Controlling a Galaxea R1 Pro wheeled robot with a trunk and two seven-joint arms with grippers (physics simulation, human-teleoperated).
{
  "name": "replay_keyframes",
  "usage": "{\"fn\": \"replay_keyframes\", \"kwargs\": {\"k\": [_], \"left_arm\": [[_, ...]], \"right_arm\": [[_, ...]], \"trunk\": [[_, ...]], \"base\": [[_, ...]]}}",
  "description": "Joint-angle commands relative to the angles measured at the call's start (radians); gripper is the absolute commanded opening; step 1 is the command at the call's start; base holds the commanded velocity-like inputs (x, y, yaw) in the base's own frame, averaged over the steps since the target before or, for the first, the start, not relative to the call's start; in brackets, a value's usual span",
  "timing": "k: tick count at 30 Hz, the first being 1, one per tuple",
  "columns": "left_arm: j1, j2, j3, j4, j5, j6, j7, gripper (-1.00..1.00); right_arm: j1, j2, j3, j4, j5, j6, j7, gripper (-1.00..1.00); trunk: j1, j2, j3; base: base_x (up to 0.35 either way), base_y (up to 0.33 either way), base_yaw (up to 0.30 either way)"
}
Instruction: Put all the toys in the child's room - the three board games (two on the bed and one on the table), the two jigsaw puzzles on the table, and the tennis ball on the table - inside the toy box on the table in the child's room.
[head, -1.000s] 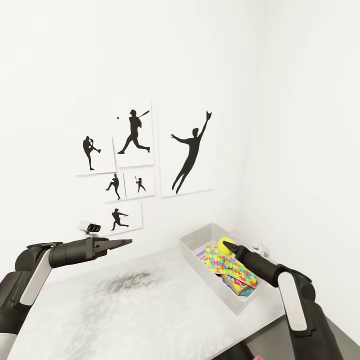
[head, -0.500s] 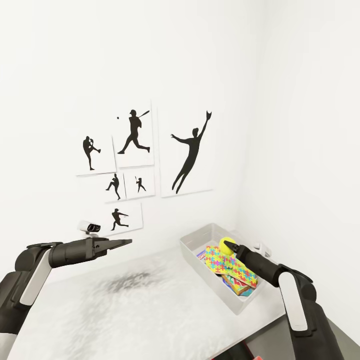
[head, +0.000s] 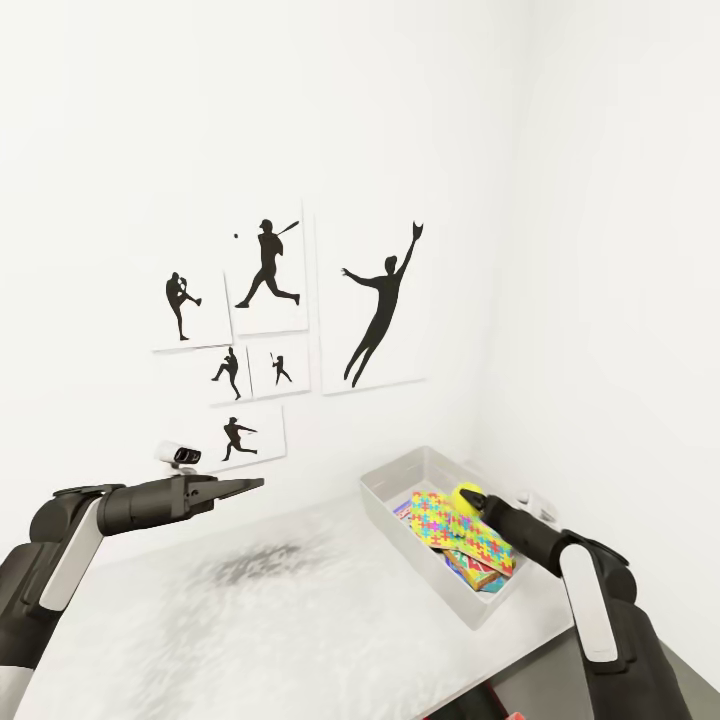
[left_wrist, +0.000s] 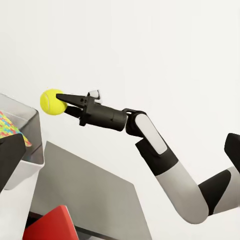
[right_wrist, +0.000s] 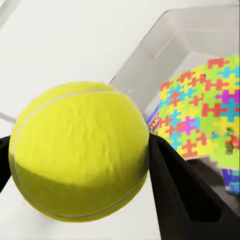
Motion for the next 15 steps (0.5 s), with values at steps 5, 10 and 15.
{"fn": "replay_keyframes", "kwargs": {"k": [5, 10, 15], "left_arm": [[0.000, 0.000, 0.000, 0.001, 0.003, 0.008, 0.000, 1.00], [0.000, -0.002, -0.002, 0.002, 0.002, 0.008, 0.001, 1.00], [0.000, -0.002, -0.003, 0.002, 0.002, 0.008, 0.001, 1.00]], "right_arm": [[-0.046, -0.004, -0.004, 0.029, 0.004, 0.012, -0.094, -1.00], [-0.172, -0.009, -0.002, 0.099, 0.002, 0.039, -0.261, -1.00], [-0.241, -0.059, -0.001, 0.216, 0.001, 0.039, -0.331, -1.00]], "trunk": [[0.000, -0.001, 0.000], [0.000, -0.001, 0.000], [0.000, -0.001, 0.000]], "base": [[0.000, 0.000, 0.000], [0.000, 0.000, 0.000], [0.000, 0.000, 0.000]]}}
